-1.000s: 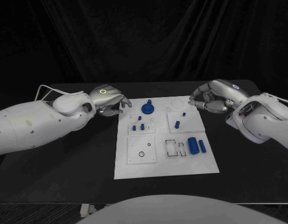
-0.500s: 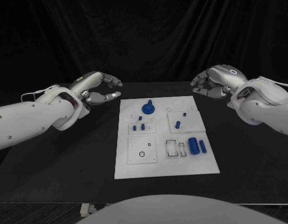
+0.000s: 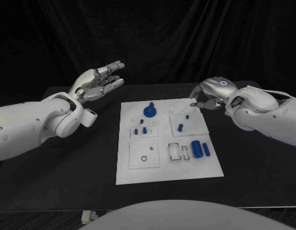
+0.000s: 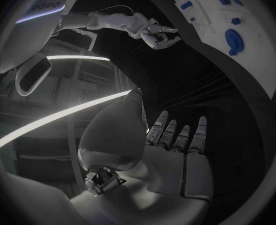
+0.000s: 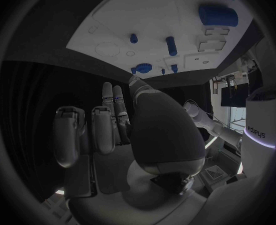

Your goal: Assemble the parts on the task board

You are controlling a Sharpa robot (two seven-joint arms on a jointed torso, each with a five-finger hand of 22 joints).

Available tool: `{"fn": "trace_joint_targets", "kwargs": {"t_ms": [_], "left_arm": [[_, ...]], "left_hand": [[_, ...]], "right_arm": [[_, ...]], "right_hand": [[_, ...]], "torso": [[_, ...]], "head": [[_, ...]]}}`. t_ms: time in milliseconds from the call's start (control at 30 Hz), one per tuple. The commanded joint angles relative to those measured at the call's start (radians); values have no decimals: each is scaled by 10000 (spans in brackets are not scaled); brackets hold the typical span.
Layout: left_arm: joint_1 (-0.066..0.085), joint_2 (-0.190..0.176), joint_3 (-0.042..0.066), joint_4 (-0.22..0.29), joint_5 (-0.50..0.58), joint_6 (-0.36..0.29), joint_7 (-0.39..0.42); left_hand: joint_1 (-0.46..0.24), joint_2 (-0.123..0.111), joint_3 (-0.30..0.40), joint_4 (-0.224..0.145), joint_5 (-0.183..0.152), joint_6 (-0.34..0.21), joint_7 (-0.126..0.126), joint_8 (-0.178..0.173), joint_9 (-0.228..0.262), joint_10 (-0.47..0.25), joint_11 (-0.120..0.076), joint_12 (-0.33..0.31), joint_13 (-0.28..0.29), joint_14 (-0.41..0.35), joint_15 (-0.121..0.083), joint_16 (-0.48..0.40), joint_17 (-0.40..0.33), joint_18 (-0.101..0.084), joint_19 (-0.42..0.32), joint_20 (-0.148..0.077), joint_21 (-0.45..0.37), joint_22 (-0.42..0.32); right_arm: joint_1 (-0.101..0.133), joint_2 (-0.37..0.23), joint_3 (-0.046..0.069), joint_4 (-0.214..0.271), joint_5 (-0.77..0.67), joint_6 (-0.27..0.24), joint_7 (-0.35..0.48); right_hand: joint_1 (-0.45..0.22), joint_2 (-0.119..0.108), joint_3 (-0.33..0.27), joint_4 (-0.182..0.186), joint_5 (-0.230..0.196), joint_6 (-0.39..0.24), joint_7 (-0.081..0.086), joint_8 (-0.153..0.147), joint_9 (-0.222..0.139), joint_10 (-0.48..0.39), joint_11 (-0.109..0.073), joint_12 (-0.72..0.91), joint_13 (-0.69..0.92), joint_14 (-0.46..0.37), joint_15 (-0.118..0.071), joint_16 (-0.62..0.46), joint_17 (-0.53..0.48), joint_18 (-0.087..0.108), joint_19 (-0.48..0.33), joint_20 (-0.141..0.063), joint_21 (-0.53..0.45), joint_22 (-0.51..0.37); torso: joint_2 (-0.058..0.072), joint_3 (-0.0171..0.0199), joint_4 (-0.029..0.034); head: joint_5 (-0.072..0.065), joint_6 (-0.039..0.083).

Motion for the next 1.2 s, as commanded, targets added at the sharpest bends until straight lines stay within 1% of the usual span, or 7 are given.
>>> {"fn": "trace_joint_targets", "kwargs": {"t_ms": [33, 167, 233, 367, 633, 933, 1200], "left_arm": [[-49, -28, 10, 234, 910, 1132, 1145], [-112, -49, 10, 340, 938, 1294, 1074], [-162, -43, 9, 346, 946, 1365, 1043], [-242, 4, 9, 308, 954, 1525, 965], [-353, 72, 9, 274, 958, 1741, 917], [-480, 52, 9, 269, 958, 1948, 940], [-580, 31, 9, 221, 958, 2092, 948]], "left_hand": [[-115, 194, -262, 6, -219, -118, -21, -51, -16, -144, -54, 97, -16, -91, -7, -69, -16, -98, -76, -12, -44, -308], [164, 351, -412, -18, -19, -199, -10, -56, -21, -234, -32, 192, -19, -104, 32, -73, -18, -103, -51, -13, -35, -426], [643, 328, -499, -20, 137, -192, 14, -53, -19, -275, 3, 297, -15, -82, 77, -42, -10, -109, -25, -17, -31, -521], [901, 437, -598, -12, 300, -244, 20, -57, -23, -313, 73, 404, -11, 11, 226, 61, 19, -114, 13, -3, -23, -581], [1352, 619, -727, -25, 534, -110, 151, -38, -8, -303, 252, 654, 10, 132, 362, 210, 50, -116, 60, -3, -15, -703], [1239, 729, -984, -8, 471, -57, 105, -33, -5, -430, 75, 665, -14, 0, 233, 107, 16, -116, 62, -4, -18, -822], [1531, 798, -1014, -49, 647, -143, 157, -53, -19, -492, 145, 714, -16, 24, 305, 154, 27, -117, 75, -2, -12, -882]], "right_arm": [[-165, 43, 10, -131, -249, 176, 194], [-314, 65, 10, -160, -218, 189, 336], [-406, 65, 10, -142, -166, 150, 436], [-520, 52, 10, -122, -85, 154, 574], [-608, 91, 9, -181, -10, 420, 571], [-766, 347, 9, -447, 52, 577, 644], [-829, 638, 9, -770, 110, 726, 690]], "right_hand": [[-269, -6, -221, 16, -40, 84, 5, -48, 0, 115, -6, 23, -104, 519, 72, 4, -61, -79, 675, 72, 7, 2315], [-221, 187, -227, -23, 149, 180, 27, -48, 8, 218, -11, 28, -228, 520, 66, 27, -54, -80, 682, 74, 20, 2317], [64, 285, -87, -131, 1666, 545, 11, 99, 129, 224, 35, -91, -461, 513, 82, 45, -69, -85, 683, 99, 35, 2318], [170, 210, 19, -125, 2619, 346, -87, -57, 149, 363, 31, -123, -679, 513, 107, 87, -48, -87, 687, 104, 60, 2324], [110, 33, 1, -114, 2385, -272, 31, -421, 98, 230, 52, -210, -911, 517, 116, 155, 6, -79, 668, 119, 39, 2314], [637, -52, 355, -401, 3199, -410, 13, -489, 155, -5, 89, -236, -1101, 448, 69, 79, -199, -40, 587, 85, -104, 2261], [682, -96, 429, -433, 3282, -382, 30, -473, 181, -6, 88, -195, -1123, 423, 60, 45, -279, -22, 553, 75, -170, 2238]], "torso": [[1, -18, -11], [-17, 6, -9], [-6, 10, -10], [-10, 8, -11], [-10, 10, -13], [-7, 9, -10], [-12, 8, -11]], "head": [[-1, 0], [-124, 0], [-163, 0], [-208, 0], [-348, 0], [-387, 0], [-378, 0]]}}
